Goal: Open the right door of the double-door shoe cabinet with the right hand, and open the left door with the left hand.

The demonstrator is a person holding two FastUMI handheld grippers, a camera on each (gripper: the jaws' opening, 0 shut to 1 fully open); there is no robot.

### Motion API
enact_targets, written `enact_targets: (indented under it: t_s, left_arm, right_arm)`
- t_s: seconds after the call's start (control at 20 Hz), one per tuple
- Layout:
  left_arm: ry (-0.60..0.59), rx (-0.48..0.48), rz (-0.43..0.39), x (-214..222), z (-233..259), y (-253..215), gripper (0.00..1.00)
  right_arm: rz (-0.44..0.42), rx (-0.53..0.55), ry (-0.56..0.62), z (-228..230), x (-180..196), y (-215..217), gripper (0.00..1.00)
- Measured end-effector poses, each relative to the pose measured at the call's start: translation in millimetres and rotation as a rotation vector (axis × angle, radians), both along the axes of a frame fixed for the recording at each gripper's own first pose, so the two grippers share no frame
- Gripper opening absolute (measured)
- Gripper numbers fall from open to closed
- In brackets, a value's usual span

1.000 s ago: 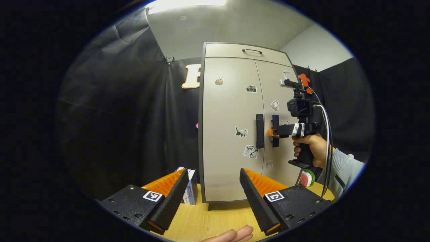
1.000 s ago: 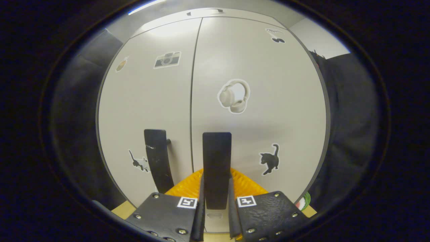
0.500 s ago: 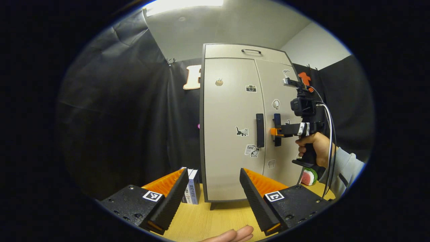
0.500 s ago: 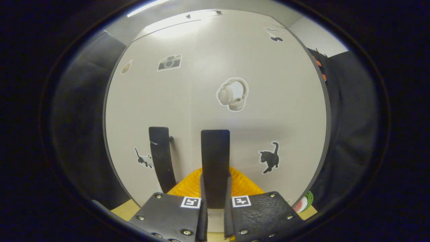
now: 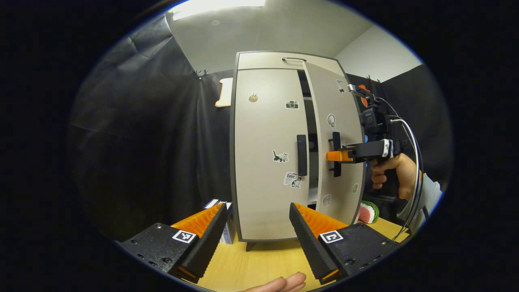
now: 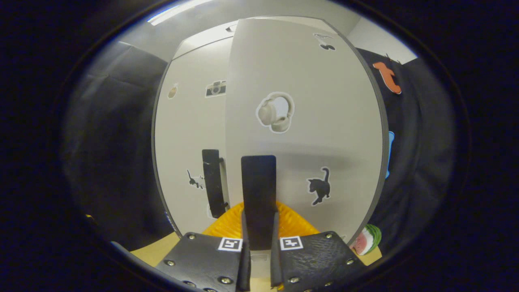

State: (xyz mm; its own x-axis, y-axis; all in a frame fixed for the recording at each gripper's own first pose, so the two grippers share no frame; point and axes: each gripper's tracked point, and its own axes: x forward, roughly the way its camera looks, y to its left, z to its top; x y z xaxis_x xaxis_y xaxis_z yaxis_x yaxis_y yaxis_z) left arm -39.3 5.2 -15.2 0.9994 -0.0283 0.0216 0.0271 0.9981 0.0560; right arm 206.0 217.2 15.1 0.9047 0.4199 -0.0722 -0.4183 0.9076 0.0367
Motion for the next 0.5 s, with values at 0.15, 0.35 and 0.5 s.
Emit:
enact_targets:
  t_s: [0.15,0.35,0.5]
  left_arm:
    - [0.005,0.014,-0.007,4.1,-0.5,-16.2,0.95]
    - [0.001,0.016,-0.023,7.5,1.6,-37.9,0.95]
    - [0.002,0.025,-0.029,11.2,-1.1,-50.5,0.95]
  right_arm:
    - [0.051,0.007,0.006,2.6,-11.1,-7.4,0.19]
    - [0.085,0.008,0.005,3.9,-18.5,-17.4,0.19]
    - [0.108,0.014,0.004,5.8,-26.1,-25.6,0.19]
